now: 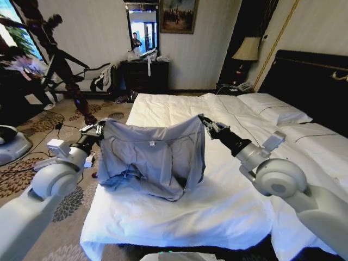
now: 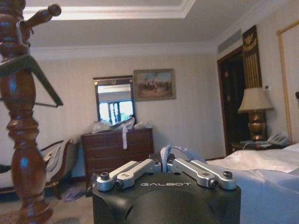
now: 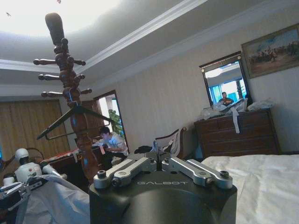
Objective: Pick up the clothes from the bed and hang them on the clothes hanger.
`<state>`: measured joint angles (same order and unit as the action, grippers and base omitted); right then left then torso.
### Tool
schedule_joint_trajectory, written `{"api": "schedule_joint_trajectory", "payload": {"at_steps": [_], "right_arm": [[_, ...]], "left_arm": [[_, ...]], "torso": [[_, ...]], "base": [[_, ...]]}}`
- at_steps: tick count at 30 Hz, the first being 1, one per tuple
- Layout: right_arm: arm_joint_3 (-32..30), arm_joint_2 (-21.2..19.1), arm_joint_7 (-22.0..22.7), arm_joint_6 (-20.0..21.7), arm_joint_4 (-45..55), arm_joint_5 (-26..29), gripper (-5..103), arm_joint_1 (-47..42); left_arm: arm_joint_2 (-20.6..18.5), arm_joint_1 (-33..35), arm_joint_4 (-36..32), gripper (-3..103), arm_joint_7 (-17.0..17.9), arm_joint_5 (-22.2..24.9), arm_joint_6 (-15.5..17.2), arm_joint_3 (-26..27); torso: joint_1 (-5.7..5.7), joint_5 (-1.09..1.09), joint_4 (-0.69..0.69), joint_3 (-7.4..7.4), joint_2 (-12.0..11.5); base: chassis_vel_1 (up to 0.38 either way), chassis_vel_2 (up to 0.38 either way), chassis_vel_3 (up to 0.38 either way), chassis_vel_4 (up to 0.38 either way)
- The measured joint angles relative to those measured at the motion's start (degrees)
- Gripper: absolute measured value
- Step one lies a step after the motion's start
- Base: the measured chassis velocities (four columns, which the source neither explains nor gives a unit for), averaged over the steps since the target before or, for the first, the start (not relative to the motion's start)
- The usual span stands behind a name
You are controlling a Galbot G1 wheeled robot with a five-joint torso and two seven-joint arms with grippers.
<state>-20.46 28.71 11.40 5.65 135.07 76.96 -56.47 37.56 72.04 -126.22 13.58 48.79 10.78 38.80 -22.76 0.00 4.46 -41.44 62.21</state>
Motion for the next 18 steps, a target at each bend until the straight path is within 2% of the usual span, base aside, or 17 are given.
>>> {"api": "schedule_joint_trajectory", "payload": {"at_steps": [2, 3, 4, 6, 7, 9, 10, 11, 12, 13, 14, 15, 16, 17, 18], "right_arm": [[0.1, 0.1, -0.1, 0.0, 0.1, -0.1, 0, -0.1], [0.2, 0.2, -0.4, 0.0, 0.1, 0.0, 0, 0.3], [0.2, 0.2, -0.4, 0.0, 0.1, 0.0, 0, 0.3], [0.2, 0.5, -1.0, -0.6, 0.1, 1.2, 0, 1.6], [0.1, 0.6, -1.2, -0.9, 0.1, 1.9, 0, 2.4], [-0.3, 0.6, -1.2, -1.2, -0.1, 3.0, 0, 3.8], [-0.3, 0.6, -1.2, -1.2, -0.1, 3.0, 0, 3.8], [-0.6, 0.5, -1.1, -1.2, -0.3, 3.6, 0, 4.6], [-0.9, 0.4, -0.9, -1.3, -0.6, 4.3, 0, 5.6], [-0.9, 0.4, -0.9, -1.3, -0.6, 4.3, 0, 5.6], [-1.1, 0.3, -0.7, -1.4, -0.9, 4.8, 0, 6.3], [-1.1, 0.3, -0.5, -1.4, -1.2, 5.3, 0, 7.1], [-1.1, 0.4, -0.4, -1.4, -1.5, 5.8, 0, 8.0], [-1.1, 0.4, -0.3, -1.4, -1.8, 6.2, 0, 8.8], [-1.1, 0.4, -0.3, -1.4, -1.8, 6.2, 0, 8.8]], "left_arm": [[0.1, 1.4, -0.2, -3, 1.0, -0.1, 1.0, 0.3], [0.0, 2.7, -0.5, 1, 1.4, 0.3, 3.1, 0.9], [0.0, 2.7, -0.5, 1, 1.4, 0.3, 3.1, 0.9], [-0.4, 4.6, -1.4, 12, 2.0, 1.6, 7.6, 2.5], [-0.6, 5.6, -2.3, 12, 2.4, 2.8, 10.6, 3.5], [-1.2, 7.7, -4.0, 23, 2.8, 5.2, 17.2, 5.5], [-1.2, 7.7, -4.0, 23, 2.8, 5.2, 17.2, 5.5], [-1.5, 9.1, -4.7, 28, 2.2, 5.9, 20.5, 6.8], [-1.9, 11.1, -5.3, 33, -1.6, 6.1, 22.1, 8.6], [-1.9, 11.1, -5.3, 33, -1.6, 6.1, 22.1, 8.6], [-2.1, 12.4, -5.6, 39, -6.0, 5.5, 21.8, 9.8], [-2.1, 13.3, -5.6, 44, -9.8, 4.5, 20.1, 10.5], [-2.2, 13.9, -5.6, 49, -14.0, 3.0, 16.6, 11.1], [-2.2, 14.2, -5.2, 49, -16.5, 1.2, 13.2, 11.4], [-2.2, 14.2, -5.2, 49, -16.5, 1.2, 13.2, 11.4]], "torso": [[0.0, 0.0, 0.01, 0.0, 0.0], [0.0, 0.0, 0.01, 0.0, 0.0], [0.0, 0.0, 0.01, 0.0, 0.0], [0.0, -0.01, 0.0, -0.01, 0.0], [0.0, 0.0, 0.0, 0.0, 0.0], [0.0, 0.0, -0.01, 0.0, 0.0], [0.0, 0.0, -0.01, 0.0, 0.0], [0.0, 0.0, 0.0, 0.0, 0.0], [0.0, 0.0, 0.0, 0.0, 0.0], [0.0, 0.0, 0.0, 0.0, 0.0], [0.0, 0.0, -0.01, 0.0, 0.0], [0.0, 0.0, -0.01, 0.0, 0.0], [0.0, 0.0, -0.01, 0.0, 0.0], [0.0, 0.01, 0.0, 0.0, 0.0], [0.0, 0.01, 0.0, 0.0, 0.0]], "base": [[0.0, 0.0, 0.0, 0.0], [0.0, 0.0, 0.0, 0.0], [0.0, 0.0, 0.0, 0.0], [0.0, 0.0, 0.0, 0.0], [0.0, 0.0, 0.0, 0.0], [0.0, 0.0, 0.0, 0.0], [0.0, 0.0, 0.0, 0.0], [0.0, 0.0, 0.0, 0.0], [0.0, 0.0, 0.0, 0.0], [0.0, 0.0, 0.0, 0.0], [0.0, 0.0, 0.0, 0.0], [0.0, 0.0, 0.0, 0.0], [0.0, 0.0, 0.0, 0.0], [0.0, 0.0, 0.0, 0.0], [0.0, 0.0, 0.0, 0.0]]}}
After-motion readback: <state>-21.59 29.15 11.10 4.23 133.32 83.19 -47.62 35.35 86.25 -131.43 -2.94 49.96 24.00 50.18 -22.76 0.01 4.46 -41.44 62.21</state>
